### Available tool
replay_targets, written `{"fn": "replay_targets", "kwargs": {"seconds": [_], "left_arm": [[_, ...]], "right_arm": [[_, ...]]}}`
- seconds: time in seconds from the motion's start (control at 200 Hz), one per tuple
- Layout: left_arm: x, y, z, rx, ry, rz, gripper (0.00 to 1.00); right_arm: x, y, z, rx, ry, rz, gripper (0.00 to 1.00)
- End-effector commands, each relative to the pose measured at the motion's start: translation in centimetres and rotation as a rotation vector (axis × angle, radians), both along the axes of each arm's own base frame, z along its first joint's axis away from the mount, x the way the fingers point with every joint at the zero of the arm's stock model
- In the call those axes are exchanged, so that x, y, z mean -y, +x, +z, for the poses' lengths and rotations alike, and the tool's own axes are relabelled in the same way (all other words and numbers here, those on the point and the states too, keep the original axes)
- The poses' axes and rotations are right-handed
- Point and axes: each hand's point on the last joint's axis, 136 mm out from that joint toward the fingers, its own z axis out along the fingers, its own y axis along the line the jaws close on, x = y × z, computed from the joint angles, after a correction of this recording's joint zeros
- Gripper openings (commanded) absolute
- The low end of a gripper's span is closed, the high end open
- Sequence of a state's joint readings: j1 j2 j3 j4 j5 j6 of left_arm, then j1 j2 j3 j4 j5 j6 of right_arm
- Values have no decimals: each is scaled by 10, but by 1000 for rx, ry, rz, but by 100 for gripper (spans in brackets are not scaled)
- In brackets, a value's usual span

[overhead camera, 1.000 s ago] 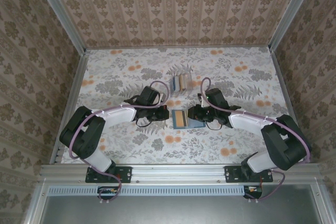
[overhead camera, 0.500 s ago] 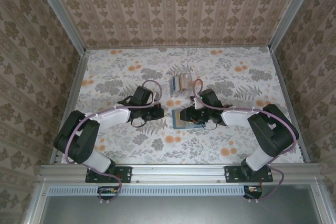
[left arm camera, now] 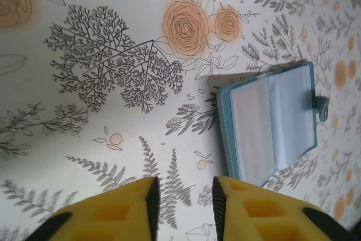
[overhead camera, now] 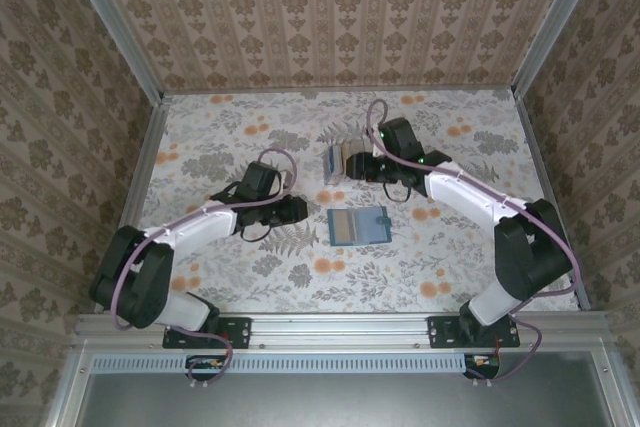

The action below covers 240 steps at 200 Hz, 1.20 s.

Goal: Put the credit cards into the card holder

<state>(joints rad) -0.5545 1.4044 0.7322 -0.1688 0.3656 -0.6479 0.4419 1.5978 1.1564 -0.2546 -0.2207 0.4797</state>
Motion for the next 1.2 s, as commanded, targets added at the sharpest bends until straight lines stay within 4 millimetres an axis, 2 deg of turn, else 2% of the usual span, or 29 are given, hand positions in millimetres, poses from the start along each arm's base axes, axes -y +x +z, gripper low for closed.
{"fn": "replay_targets", "kwargs": {"seconds": [0.0,0.16,0.23,0.27,0.38,0.47,0.615,0.845,0.975,1.195], "left_arm": [[-15,-2,8,35,54,21,46],[-33,-8,11,50,136,47,53],[-45,-9,9,66,184,75,64],[-57,-10,7,60,233,105,77],[-80,-15,5,50,326,157,85],[-88,-16,7,77,330,167,85],[-87,-18,16,104,295,155,85],[-85,-21,15,95,274,143,85],[-85,-22,15,96,269,142,84],[-87,-26,16,109,247,157,84]], "right_arm": [[35,18,-19,-56,-188,-86,50],[21,41,-25,-74,-173,-56,51],[14,48,-32,-90,-164,-44,51],[11,51,-36,-99,-161,-42,52],[-1,58,-43,-111,-136,-2,52],[-6,63,-48,-118,-136,12,52],[-9,69,-61,-145,-153,20,52],[-30,66,-76,-207,-81,84,52],[-45,61,-67,-205,2,127,51],[-49,57,-49,-167,117,134,44]]}}
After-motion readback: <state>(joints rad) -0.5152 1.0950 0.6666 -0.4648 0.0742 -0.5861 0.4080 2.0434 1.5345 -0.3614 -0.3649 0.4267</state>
